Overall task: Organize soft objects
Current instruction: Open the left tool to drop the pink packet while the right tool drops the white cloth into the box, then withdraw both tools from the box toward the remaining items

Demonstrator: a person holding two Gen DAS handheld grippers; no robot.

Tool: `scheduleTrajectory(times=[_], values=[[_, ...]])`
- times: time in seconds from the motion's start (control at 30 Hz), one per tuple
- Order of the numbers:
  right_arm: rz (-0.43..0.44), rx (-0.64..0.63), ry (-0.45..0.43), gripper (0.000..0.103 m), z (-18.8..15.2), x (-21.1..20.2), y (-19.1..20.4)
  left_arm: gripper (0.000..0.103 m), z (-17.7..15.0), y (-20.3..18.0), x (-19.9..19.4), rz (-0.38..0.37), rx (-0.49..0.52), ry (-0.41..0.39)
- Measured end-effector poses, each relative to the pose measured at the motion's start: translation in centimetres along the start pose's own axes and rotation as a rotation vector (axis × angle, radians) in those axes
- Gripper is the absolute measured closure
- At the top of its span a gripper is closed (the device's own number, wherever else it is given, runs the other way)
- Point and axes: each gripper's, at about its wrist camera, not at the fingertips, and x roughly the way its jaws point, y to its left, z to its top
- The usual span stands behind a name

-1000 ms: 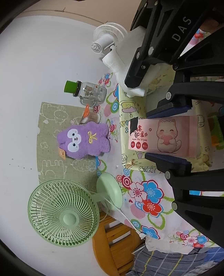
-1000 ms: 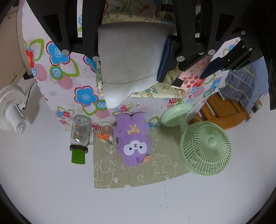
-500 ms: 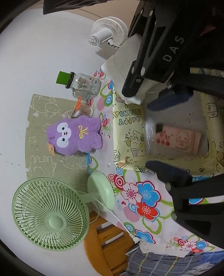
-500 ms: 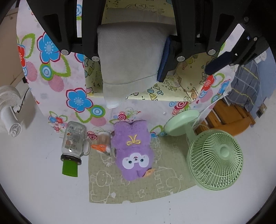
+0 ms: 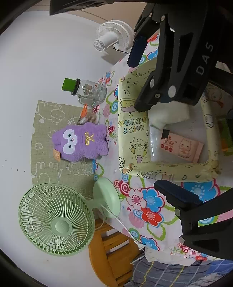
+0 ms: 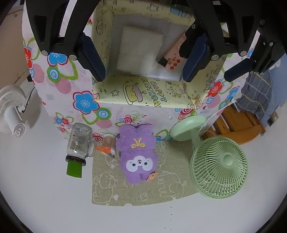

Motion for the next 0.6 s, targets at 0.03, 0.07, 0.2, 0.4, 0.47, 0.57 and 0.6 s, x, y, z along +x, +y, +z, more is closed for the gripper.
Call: scheduleTrajectory(times=[0.03, 0.07, 0.2, 0.4, 0.47, 0.57, 0.6], values=[[0.000, -0.004, -0.001, 0.013, -0.1, -0.4, 0.1, 0.013, -0.1, 0.0, -0.3, -0.003, -0.003, 0.000], [0.001, -0.007, -0.003, 0.013, -0.2, -0.8, 0.1, 0.013, -0.2, 0.0, -0.5, -0.003, -0.005, 0.000], [-0.002, -0.016, -0.026, 0.011, -0.5, -2.5, 0.5, 0.011, -0.4, 0.1, -1.6, 0.007, -0.016, -0.005], [-0.001, -0.020, -0.062, 0.008, -1.3, -5.2, 0.9, 0.008, -0.9, 0.0, -4.0, 0.013, -0.023, -0.035], [0.001, -0.020, -0.071, 0.008, -1.5, -6.0, 0.9, 0.008, -1.1, 0.0, -4.8, 0.016, -0.025, -0.046], [0.002, -0.018, -0.085, 0.008, -2.0, -7.1, 1.0, 0.008, -1.6, -0.2, -6.0, 0.008, -0.025, -0.059], [0.001, -0.017, -0.088, 0.008, -2.1, -7.5, 1.0, 0.008, -1.7, -0.2, -6.4, 0.007, -0.026, -0.064]])
